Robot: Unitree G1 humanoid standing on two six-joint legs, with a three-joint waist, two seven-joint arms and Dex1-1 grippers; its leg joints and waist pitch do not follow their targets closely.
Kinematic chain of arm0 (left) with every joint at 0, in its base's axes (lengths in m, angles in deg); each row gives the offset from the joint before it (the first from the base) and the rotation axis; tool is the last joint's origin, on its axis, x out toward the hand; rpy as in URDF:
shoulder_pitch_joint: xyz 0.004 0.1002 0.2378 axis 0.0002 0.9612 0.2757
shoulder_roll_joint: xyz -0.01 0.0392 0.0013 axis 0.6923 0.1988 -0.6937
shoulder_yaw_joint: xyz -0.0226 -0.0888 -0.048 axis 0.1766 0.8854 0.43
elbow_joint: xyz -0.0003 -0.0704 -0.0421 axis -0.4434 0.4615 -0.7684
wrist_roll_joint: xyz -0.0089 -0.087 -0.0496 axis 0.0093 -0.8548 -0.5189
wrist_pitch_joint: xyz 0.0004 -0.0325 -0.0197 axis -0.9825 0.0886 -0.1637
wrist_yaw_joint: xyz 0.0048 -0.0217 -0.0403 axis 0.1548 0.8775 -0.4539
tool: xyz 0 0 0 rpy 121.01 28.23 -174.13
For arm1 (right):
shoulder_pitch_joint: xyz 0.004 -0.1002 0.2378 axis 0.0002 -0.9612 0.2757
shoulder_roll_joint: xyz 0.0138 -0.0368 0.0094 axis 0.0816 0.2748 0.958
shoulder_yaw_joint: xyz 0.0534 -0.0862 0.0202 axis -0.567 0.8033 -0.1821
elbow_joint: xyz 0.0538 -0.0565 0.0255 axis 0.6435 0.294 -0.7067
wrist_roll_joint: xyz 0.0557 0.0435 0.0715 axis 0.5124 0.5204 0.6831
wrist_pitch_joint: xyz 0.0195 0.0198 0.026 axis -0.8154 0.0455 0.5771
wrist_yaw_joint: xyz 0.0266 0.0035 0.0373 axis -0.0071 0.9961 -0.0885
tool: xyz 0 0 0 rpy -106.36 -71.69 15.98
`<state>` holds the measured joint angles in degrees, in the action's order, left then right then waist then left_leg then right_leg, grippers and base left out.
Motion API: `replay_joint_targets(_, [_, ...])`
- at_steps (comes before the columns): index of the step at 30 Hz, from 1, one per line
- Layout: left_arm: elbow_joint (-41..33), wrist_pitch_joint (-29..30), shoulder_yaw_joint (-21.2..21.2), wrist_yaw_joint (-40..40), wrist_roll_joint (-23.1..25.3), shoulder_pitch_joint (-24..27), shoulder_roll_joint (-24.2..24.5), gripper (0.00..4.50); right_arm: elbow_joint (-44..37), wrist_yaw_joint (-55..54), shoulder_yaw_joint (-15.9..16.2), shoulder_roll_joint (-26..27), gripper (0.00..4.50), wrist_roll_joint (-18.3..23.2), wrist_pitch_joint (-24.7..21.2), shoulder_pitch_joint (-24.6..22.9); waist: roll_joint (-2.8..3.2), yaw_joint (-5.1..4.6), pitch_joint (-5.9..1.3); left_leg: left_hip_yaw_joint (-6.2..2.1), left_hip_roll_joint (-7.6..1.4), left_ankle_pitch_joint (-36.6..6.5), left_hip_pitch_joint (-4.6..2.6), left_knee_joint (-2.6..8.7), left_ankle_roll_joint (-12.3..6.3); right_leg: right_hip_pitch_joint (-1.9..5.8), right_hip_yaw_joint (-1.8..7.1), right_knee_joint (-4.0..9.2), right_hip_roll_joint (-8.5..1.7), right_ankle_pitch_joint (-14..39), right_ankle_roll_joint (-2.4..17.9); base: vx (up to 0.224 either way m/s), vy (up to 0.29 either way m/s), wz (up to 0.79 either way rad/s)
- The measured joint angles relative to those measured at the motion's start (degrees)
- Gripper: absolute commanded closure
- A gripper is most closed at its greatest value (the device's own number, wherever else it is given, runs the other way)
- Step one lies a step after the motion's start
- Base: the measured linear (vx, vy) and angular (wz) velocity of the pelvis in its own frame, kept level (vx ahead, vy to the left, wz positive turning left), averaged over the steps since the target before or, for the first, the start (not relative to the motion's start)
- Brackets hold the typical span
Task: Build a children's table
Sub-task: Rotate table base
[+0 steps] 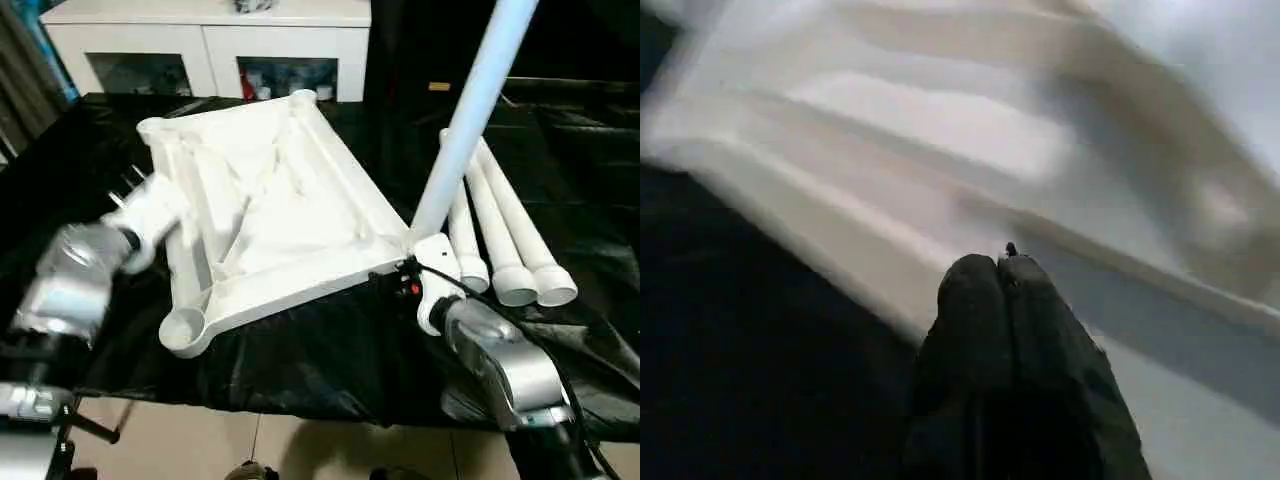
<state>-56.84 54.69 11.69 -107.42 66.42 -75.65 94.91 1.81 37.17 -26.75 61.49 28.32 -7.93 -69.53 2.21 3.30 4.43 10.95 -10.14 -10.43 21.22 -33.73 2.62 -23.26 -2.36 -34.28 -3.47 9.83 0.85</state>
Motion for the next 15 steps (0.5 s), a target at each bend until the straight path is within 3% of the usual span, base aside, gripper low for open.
replay_joint_targets(7, [0.1,0.7,-5.5,-7.1,1.7,0.8,3.9,4.50,7.1,0.2,-0.1,0.4,2.73,-0.2,3.7,4.3,0.01,-0.57,0.00,-0.04,-0.05,0.0,-0.08,0.01,0.07,-0.04,-0.02,-0.16,0.05,0.0,0.0,0.000,0.000,0.00])
replay_joint_targets(15, [-7.2,2.7,-9.5,-21.2,-0.9,3.5,8.5,4.50,15.3,0.7,-0.1,1.2,3.45,-1.0,7.4,9.3,0.02,-1.18,-0.05,-0.01,-0.05,0.0,-0.13,0.00,0.08,-0.03,0.01,-0.24,0.05,0.0,0.0,0.000,0.000,0.00])
